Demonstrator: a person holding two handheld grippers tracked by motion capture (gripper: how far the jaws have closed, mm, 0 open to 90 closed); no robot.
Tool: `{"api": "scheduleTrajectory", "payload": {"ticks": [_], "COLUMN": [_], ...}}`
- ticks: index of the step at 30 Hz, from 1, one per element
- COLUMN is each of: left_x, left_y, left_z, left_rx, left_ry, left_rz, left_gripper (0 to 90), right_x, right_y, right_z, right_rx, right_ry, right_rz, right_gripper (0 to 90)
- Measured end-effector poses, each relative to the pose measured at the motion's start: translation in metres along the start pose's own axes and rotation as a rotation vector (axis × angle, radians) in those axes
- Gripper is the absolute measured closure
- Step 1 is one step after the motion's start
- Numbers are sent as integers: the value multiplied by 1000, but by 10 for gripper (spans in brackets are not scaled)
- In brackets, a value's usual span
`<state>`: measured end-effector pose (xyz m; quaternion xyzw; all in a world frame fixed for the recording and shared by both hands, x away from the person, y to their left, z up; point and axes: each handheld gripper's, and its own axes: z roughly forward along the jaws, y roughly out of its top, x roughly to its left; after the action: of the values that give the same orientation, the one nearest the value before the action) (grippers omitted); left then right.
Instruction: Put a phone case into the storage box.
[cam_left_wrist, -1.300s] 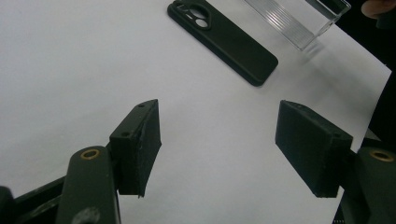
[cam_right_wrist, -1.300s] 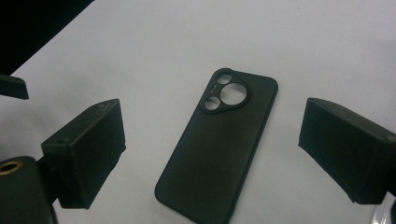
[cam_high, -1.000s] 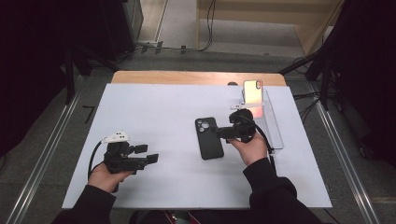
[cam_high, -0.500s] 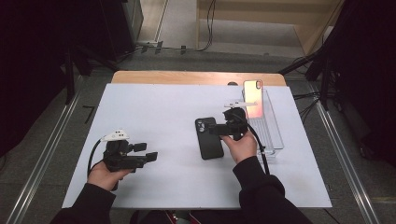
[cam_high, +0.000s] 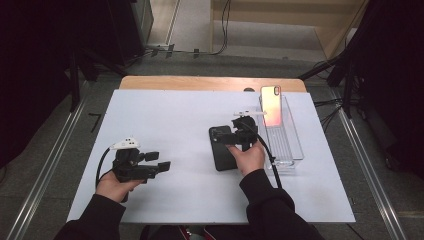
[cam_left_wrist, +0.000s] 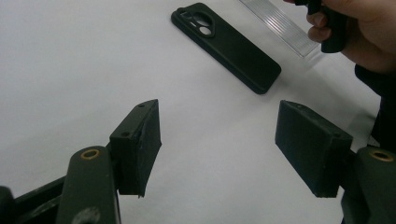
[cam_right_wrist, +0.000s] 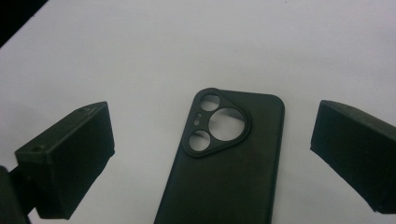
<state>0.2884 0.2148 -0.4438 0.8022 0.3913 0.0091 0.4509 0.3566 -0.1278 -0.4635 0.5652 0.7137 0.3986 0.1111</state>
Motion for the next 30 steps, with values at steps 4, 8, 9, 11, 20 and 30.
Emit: {"api": "scheduleTrajectory", "payload": {"ticks": [4, 8, 9, 11, 20, 30], "left_x": [0, 1, 1, 1, 1, 0], "left_y": [0, 0, 0, 0, 0, 1], "left_z": [0, 0, 0, 0, 0, 0], "left_rx": [3, 2, 3, 2, 2, 4], "left_ry": [-1, 0, 0, 0, 1, 0], "left_rz": [1, 2, 2, 2, 3, 6], "left_gripper": [316, 316, 316, 316, 316, 316], "right_x": [1, 4, 5, 7, 8, 7], "right_y": [-2, -3, -3, -4, -10, -17], "right_z": [5, 9, 10, 12, 19, 22], "right_rx": [-3, -8, -8, -1, 14, 18], "right_ry": [-20, -43, -49, -66, -77, -78], "right_rz": [-1, -10, -15, -25, -24, -16], "right_gripper": [0, 0, 0, 0, 0, 0]}}
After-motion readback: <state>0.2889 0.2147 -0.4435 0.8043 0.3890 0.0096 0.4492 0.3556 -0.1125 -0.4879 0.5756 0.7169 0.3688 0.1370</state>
